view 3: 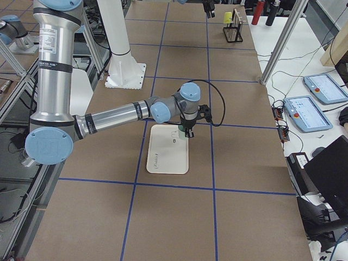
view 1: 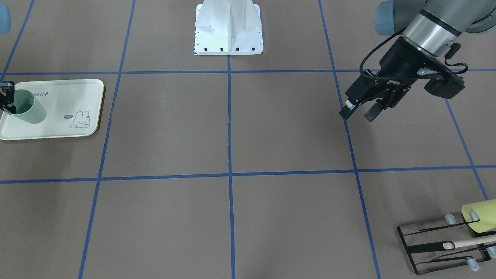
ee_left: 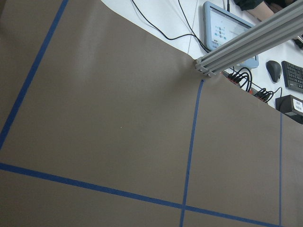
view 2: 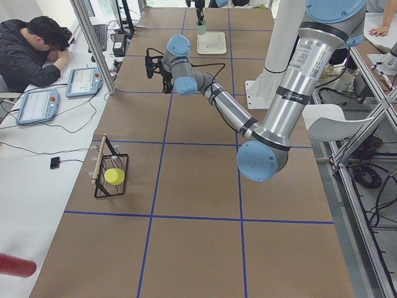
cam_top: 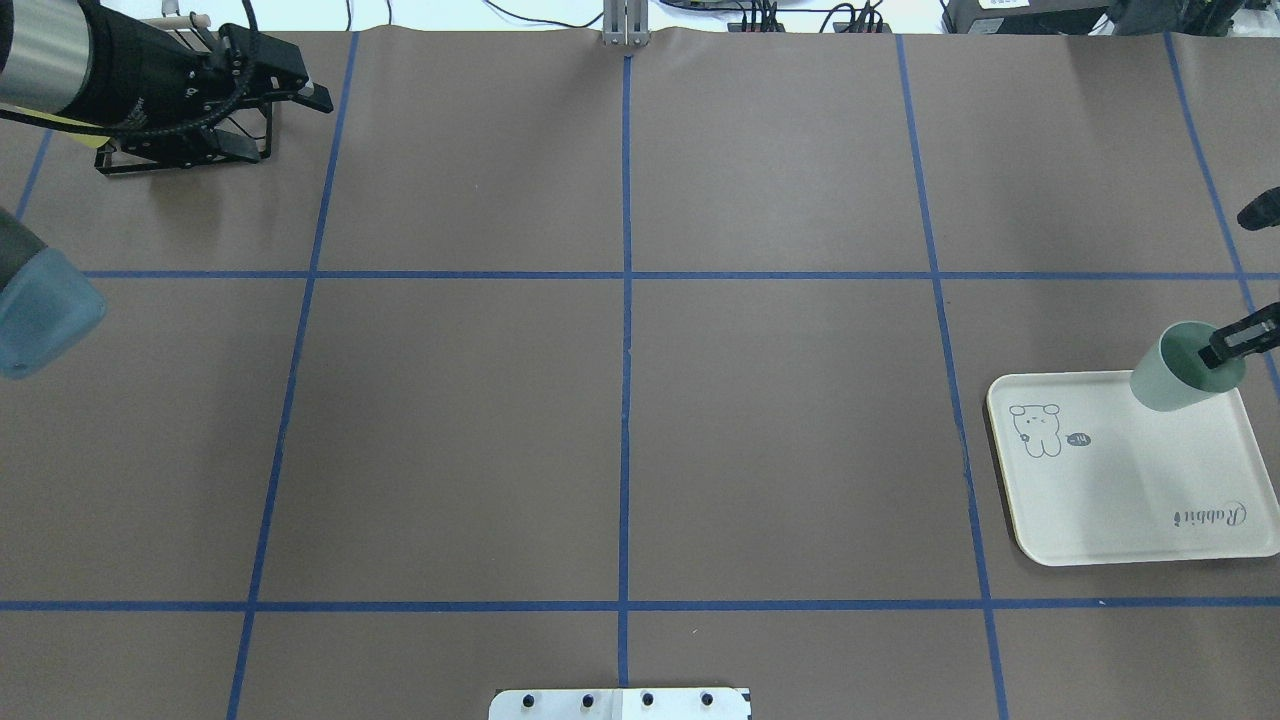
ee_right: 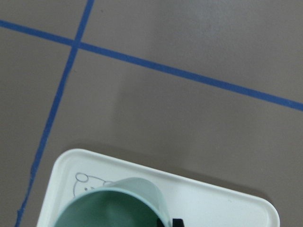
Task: Left arm grabs green cup and hands to right arm on tray
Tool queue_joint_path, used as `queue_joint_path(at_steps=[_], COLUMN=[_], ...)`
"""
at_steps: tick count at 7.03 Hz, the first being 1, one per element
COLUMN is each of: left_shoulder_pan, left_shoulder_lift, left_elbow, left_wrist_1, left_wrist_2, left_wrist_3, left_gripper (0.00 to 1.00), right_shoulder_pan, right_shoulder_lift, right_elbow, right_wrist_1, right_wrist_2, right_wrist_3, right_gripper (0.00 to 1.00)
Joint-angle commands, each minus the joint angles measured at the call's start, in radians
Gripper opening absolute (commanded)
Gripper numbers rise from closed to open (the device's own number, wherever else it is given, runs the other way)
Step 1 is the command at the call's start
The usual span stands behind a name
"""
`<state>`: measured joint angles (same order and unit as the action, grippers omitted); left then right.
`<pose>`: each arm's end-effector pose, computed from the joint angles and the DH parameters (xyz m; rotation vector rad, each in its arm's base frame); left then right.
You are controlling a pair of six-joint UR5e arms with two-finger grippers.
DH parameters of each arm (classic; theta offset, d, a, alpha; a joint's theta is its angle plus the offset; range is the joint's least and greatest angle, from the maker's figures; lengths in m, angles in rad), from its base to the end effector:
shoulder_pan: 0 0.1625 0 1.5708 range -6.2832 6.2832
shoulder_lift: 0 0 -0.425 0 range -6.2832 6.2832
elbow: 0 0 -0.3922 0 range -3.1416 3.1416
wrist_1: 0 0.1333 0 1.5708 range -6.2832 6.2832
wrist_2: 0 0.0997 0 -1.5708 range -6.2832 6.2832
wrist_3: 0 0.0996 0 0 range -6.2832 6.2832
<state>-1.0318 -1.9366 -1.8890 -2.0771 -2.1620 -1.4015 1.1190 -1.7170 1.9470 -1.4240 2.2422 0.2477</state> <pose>0.2257 -0.5289 0.2497 0.2242 1.2471 -0.3938 -0.1285 -0.4282 0.5294 0.1137 -0.7502 -0.3207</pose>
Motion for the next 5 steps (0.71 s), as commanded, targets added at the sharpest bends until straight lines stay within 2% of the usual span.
queue_joint_path(at_steps=[1,5], left_shoulder_pan=[-0.007,-0.027], left_shoulder_lift=[0.036,0.096], left_elbow=[-0.001,-0.010], left_wrist_1=[0.000,0.000], left_wrist_2=[-0.001,0.001], left_wrist_3=[0.038,0.096], left_gripper=[0.99,0.99], right_shoulder_pan=[-0.069,-0.146], right_shoulder_lift=[-0.027,-0.019], right_elbow=[-0.002,-0.020], right_wrist_1=[-0.007,-0.004], right_wrist_2=[-0.012,-0.012], right_wrist_3=[-0.038,-0.036], right_gripper=[0.00,0.00])
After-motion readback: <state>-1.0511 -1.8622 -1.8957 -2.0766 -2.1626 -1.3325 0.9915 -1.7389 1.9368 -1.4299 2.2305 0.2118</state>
